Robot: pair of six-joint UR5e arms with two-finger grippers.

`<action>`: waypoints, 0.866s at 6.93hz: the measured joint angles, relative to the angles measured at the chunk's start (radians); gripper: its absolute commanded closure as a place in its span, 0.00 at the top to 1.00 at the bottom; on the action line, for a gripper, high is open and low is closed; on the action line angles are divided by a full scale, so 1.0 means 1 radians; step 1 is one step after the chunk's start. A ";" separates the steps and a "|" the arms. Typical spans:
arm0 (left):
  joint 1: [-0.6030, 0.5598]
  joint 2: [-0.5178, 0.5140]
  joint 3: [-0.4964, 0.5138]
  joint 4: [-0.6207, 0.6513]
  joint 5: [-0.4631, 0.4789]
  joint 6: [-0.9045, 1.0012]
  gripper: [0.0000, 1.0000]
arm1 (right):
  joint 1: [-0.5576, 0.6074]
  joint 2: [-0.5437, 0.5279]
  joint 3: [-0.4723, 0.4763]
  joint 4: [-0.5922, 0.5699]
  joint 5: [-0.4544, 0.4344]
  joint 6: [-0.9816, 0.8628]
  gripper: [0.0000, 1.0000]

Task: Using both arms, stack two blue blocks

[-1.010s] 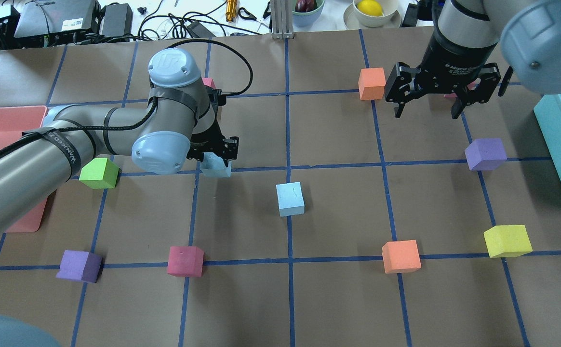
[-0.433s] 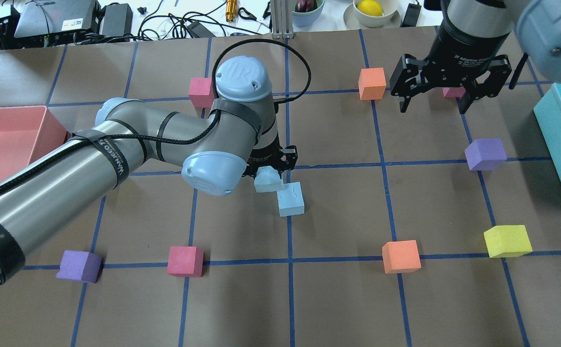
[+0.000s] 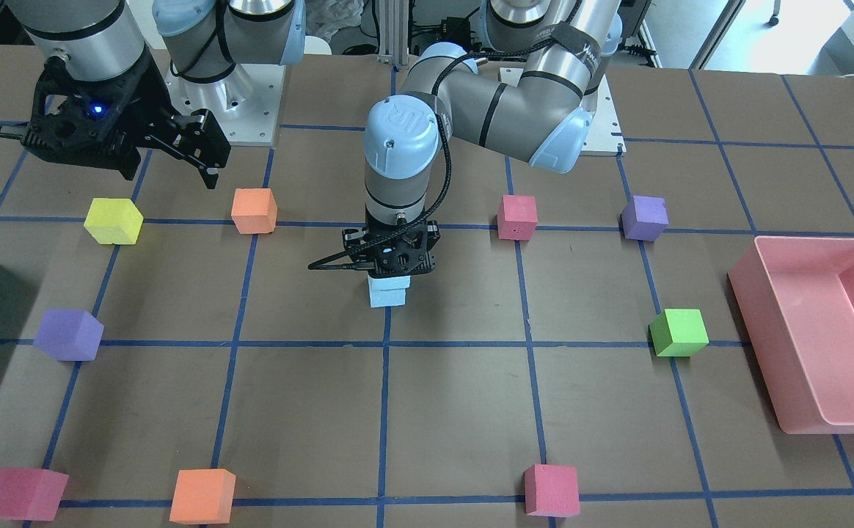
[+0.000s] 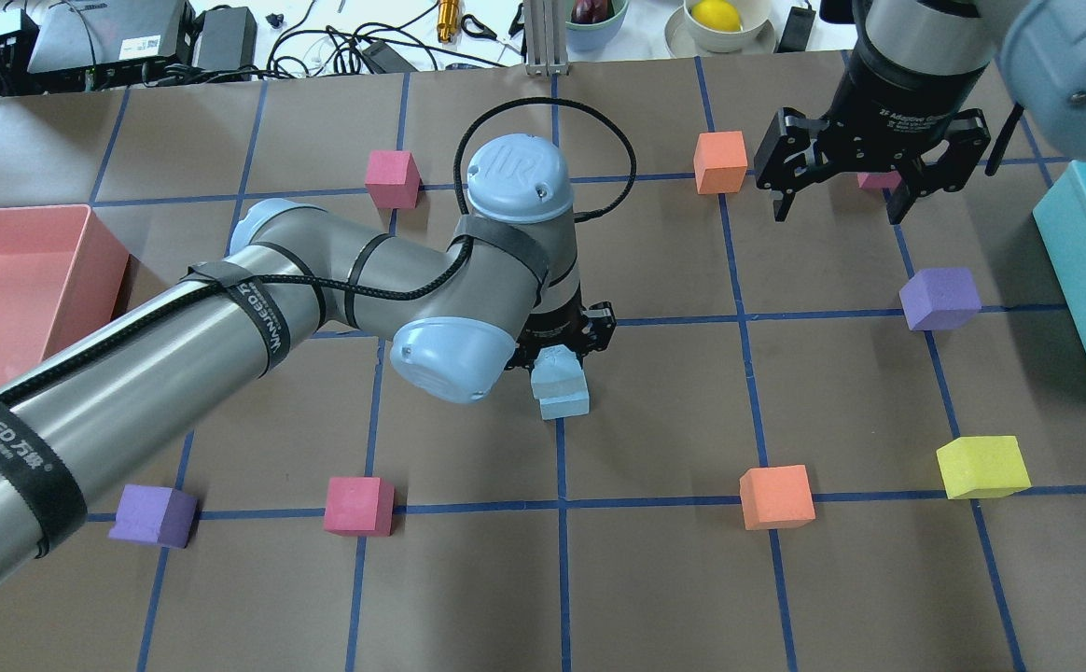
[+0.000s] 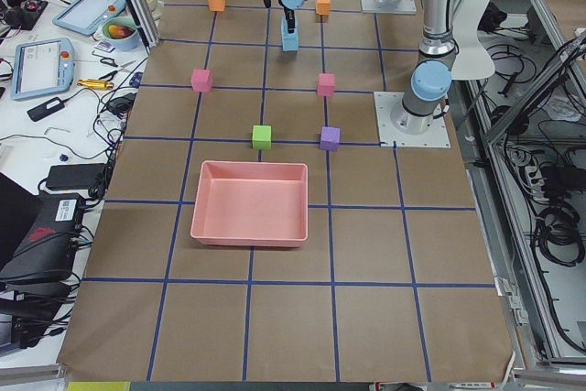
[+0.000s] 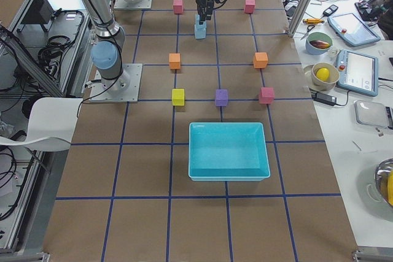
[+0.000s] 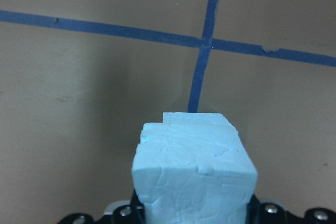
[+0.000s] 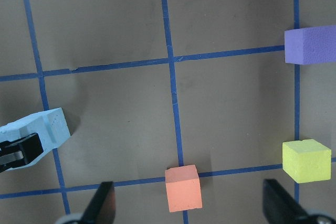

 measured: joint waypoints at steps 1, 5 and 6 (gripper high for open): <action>-0.002 -0.003 0.000 0.000 -0.001 -0.003 0.29 | 0.000 0.000 0.001 0.001 0.000 0.000 1.00; -0.003 -0.014 -0.002 0.008 0.007 -0.003 0.99 | 0.000 0.000 0.002 0.001 0.001 0.004 1.00; -0.003 -0.015 -0.004 0.010 0.005 -0.004 1.00 | 0.000 0.000 0.002 0.001 0.000 0.004 1.00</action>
